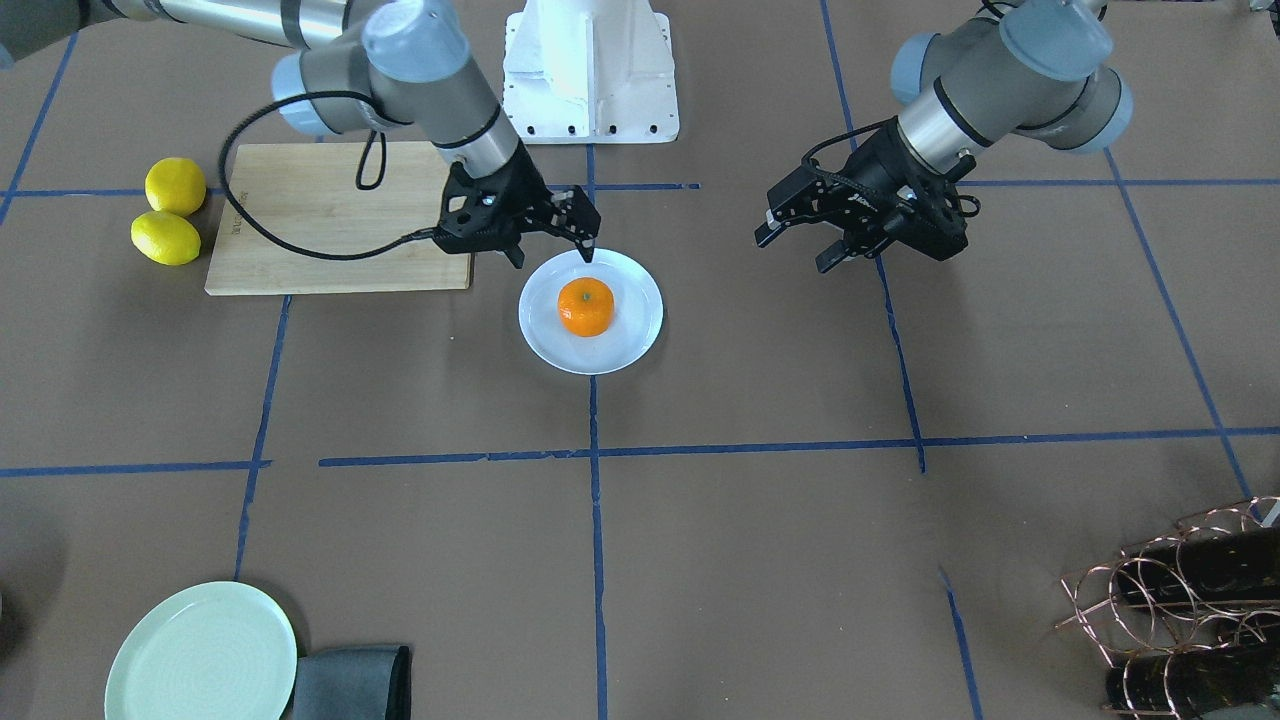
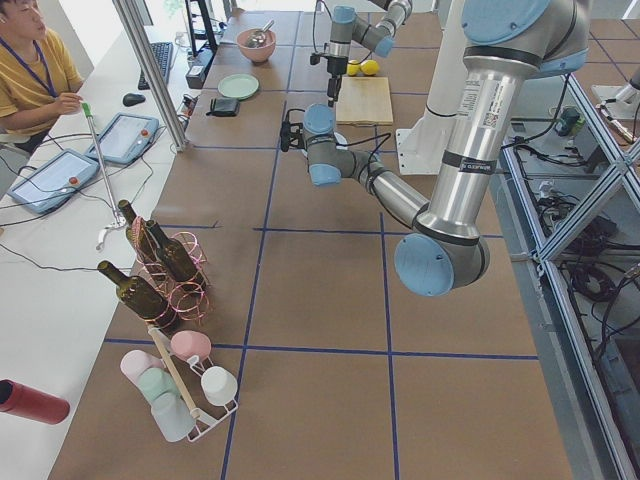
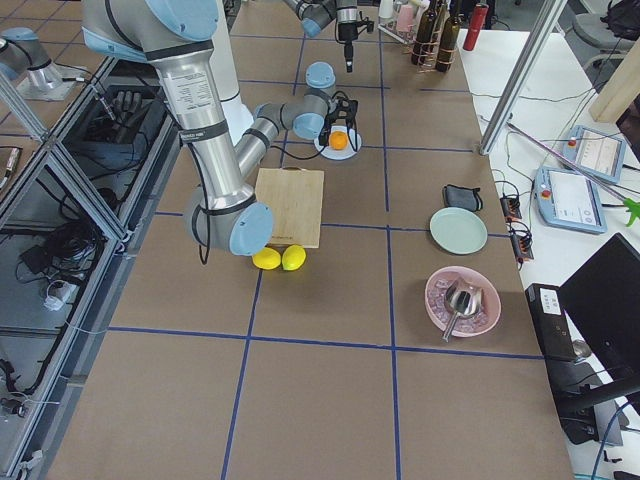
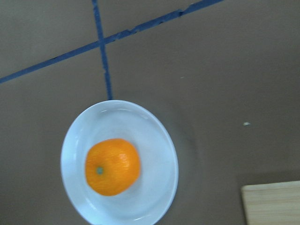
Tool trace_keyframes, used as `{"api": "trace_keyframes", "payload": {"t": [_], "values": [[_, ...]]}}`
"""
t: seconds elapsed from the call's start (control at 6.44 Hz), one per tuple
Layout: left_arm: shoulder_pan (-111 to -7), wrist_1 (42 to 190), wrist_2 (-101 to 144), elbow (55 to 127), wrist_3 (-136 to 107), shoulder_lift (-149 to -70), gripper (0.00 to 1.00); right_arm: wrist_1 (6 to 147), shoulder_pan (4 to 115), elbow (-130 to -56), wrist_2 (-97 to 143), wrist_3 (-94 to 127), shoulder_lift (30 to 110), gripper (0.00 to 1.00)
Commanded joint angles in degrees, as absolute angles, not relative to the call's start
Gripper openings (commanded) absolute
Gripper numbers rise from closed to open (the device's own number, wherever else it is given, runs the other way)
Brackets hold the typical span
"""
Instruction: Pick orange to plate
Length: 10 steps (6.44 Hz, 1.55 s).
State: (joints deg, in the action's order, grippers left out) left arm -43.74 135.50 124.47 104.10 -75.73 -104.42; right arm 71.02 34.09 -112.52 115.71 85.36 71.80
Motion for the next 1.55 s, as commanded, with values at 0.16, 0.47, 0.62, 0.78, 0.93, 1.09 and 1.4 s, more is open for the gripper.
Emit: {"api": "trace_keyframes", "payload": {"t": [0.16,0.47,0.62,0.78,0.93,1.09,1.4], "values": [[-52.07,135.00,124.54,100.74,-55.57,-97.25,1.00,71.19,50.20,-112.07,123.99,55.83,88.90,1.00],[-65.49,127.77,127.50,97.13,-30.27,-95.19,1.00,71.63,66.72,-101.75,132.86,29.93,91.93,1.00],[-73.57,118.31,129.70,97.21,-16.14,-95.62,1.00,71.89,74.54,-96.56,135.94,19.79,91.67,1.00],[-79.83,110.12,131.81,97.29,-5.73,-96.06,1.00,72.33,80.10,-92.59,137.88,11.51,91.67,1.00],[-83.37,104.04,132.79,97.47,0.29,-96.33,1.00,78.08,84.25,-92.72,137.99,2.29,91.67,1.00],[-85.58,97.80,133.76,97.47,1.74,-97.55,1.00,86.75,87.85,-93.16,137.81,-10.42,91.58,1.00],[-85.25,88.19,135.79,97.64,1.58,-96.60,1.00,93.66,88.95,-97.36,137.02,-16.00,92.02,1.00]]}}
